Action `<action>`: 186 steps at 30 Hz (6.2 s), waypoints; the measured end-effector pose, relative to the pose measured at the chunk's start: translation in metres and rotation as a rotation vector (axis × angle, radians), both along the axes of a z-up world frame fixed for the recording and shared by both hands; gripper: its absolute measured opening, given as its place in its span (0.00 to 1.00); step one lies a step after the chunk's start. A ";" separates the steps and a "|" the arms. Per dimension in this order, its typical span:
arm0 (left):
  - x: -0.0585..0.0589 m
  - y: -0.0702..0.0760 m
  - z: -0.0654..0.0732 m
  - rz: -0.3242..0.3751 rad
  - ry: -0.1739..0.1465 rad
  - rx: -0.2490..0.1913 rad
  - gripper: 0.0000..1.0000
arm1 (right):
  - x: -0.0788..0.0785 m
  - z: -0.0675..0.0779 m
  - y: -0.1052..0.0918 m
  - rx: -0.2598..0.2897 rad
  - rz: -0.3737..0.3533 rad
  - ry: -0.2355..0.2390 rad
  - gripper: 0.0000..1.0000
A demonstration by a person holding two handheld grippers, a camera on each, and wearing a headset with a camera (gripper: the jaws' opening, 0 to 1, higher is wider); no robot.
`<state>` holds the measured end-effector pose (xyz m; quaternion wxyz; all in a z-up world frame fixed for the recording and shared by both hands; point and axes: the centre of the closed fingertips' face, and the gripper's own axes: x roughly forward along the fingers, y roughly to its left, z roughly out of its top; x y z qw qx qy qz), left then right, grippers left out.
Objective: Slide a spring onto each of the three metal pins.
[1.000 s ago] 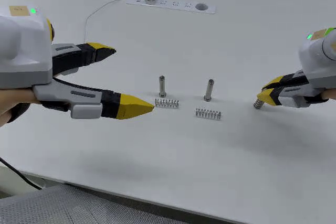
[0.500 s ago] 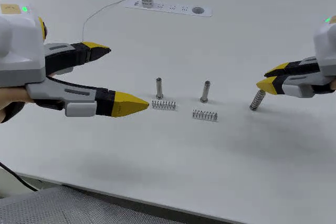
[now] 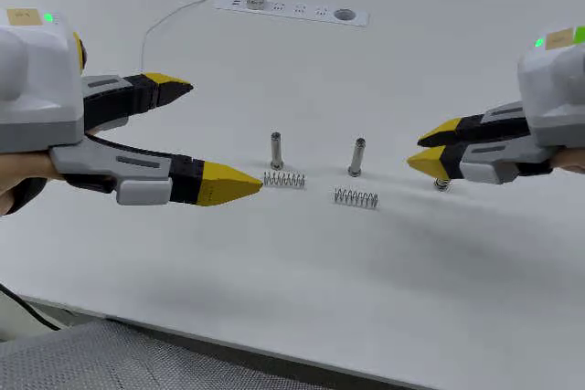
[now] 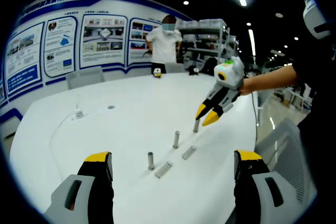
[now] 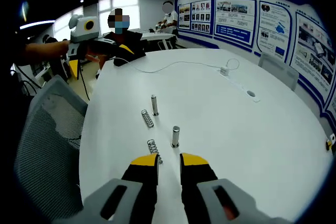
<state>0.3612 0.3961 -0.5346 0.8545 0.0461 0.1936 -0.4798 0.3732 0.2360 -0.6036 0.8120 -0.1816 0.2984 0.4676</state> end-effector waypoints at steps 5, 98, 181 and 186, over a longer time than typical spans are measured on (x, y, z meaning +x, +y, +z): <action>0.000 0.004 -0.005 0.016 0.017 0.000 1.00 | -0.002 -0.026 0.014 -0.065 0.026 0.005 0.17; -0.059 -0.114 -0.006 -0.388 -0.025 0.020 0.18 | -0.078 0.055 0.048 0.011 0.375 0.022 0.11; -0.064 -0.116 0.000 -0.459 -0.132 0.072 0.10 | -0.085 0.112 0.082 0.323 0.361 0.030 0.11; -0.063 -0.118 0.001 -0.451 -0.134 0.063 0.10 | -0.082 0.113 0.084 0.351 0.342 0.036 0.11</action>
